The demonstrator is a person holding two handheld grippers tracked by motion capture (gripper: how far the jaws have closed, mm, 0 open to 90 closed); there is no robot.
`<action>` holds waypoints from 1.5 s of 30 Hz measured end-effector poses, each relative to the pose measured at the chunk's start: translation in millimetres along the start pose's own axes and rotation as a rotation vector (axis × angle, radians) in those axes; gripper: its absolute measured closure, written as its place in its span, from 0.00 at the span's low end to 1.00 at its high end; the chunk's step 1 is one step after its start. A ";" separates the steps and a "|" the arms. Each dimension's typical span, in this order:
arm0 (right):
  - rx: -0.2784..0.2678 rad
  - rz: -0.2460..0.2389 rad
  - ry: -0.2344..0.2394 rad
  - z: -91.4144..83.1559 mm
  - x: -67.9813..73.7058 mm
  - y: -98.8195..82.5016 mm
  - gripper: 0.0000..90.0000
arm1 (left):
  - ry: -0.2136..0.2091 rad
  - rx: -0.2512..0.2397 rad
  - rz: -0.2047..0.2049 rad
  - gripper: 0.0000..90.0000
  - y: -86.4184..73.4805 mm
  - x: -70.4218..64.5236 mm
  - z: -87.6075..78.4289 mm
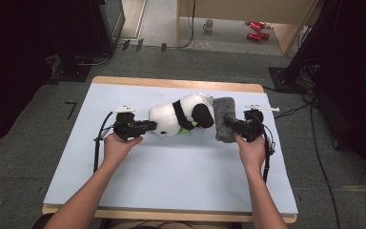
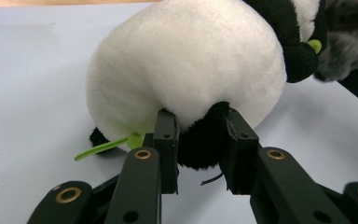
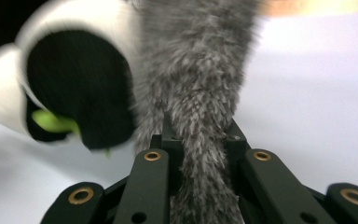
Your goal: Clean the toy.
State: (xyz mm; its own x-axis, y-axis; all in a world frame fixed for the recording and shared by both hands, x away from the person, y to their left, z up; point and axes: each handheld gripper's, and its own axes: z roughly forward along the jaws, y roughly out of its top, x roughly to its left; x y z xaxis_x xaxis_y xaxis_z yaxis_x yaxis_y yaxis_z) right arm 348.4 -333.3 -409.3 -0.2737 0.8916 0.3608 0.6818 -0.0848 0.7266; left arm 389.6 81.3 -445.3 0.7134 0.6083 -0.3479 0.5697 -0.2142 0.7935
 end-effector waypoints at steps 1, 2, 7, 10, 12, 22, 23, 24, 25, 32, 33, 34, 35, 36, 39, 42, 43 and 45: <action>-0.020 0.013 0.018 -5.0 0.7 2.7 0.87 | -0.001 0.001 0.003 0.79 0.1 -0.2 0.0; -0.036 0.015 0.035 -7.7 2.1 4.3 0.87 | -0.004 0.002 0.003 0.79 0.2 -0.9 0.0; -0.094 -0.031 0.141 -19.0 28.3 15.5 0.86 | -0.044 0.003 0.063 0.84 1.8 -8.6 -1.4; -0.090 -0.077 0.189 -17.9 48.3 18.7 0.86 | -0.061 0.008 0.074 0.84 2.6 -11.1 -4.6; -0.076 -0.117 0.218 -14.7 63.6 19.3 0.86 | -0.071 0.011 0.076 0.85 2.9 -11.2 -9.1; 0.002 -0.251 0.335 -5.8 122.4 19.3 0.86 | -0.167 0.046 0.128 0.85 0.3 -19.3 -33.7; 0.022 -0.261 0.338 -3.6 125.9 18.5 0.86 | -0.161 0.050 0.131 0.85 -0.5 -19.4 -35.4; 0.049 -0.276 0.334 0.1 128.2 17.4 0.86 | -0.161 0.054 0.127 0.85 -1.4 -18.7 -36.1; 0.080 -0.289 0.320 5.1 129.3 16.0 0.86 | -0.150 0.057 0.125 0.85 -2.4 -18.0 -36.6; 0.135 -0.317 0.233 30.3 118.9 8.5 0.87 | -0.101 0.086 0.108 0.82 -13.5 -13.1 -22.1; 0.136 -0.333 0.213 33.1 119.0 8.1 0.87 | -0.093 0.088 0.110 0.81 -15.3 -12.5 -19.3; 0.136 -0.336 0.202 36.6 118.2 7.5 0.87 | -0.096 0.073 0.106 0.78 -16.9 -11.6 -18.5; 0.130 -0.331 0.202 39.2 116.6 6.9 0.87 | -0.094 0.059 0.109 0.77 -17.6 -10.5 -19.1; 0.117 -0.317 0.213 40.5 114.5 7.0 0.87 | -0.092 0.052 0.112 0.74 -17.9 -9.9 -19.9; 0.108 -0.294 0.227 42.7 111.7 9.7 0.87 | -0.099 0.044 0.142 0.61 -20.1 -6.7 -21.6; 0.083 -0.285 0.228 46.9 109.6 11.7 0.87 | -0.063 0.050 0.176 0.47 -23.2 -3.3 -22.7; 0.077 -0.277 0.234 48.4 108.5 12.5 0.86 | -0.057 0.053 0.180 0.44 -23.7 -1.8 -22.4; 0.076 -0.271 0.238 49.4 107.5 13.3 0.86 | -0.047 0.055 0.175 0.42 -24.2 0.5 -21.5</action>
State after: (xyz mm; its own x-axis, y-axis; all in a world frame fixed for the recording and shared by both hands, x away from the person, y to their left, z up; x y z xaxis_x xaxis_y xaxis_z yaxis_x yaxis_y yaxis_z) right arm 361.6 -216.6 -389.7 -0.5953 0.7480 0.2935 0.6090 0.1817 0.7720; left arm 367.4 103.2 -454.0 0.8212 0.5219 -0.2309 0.4557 -0.3561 0.8158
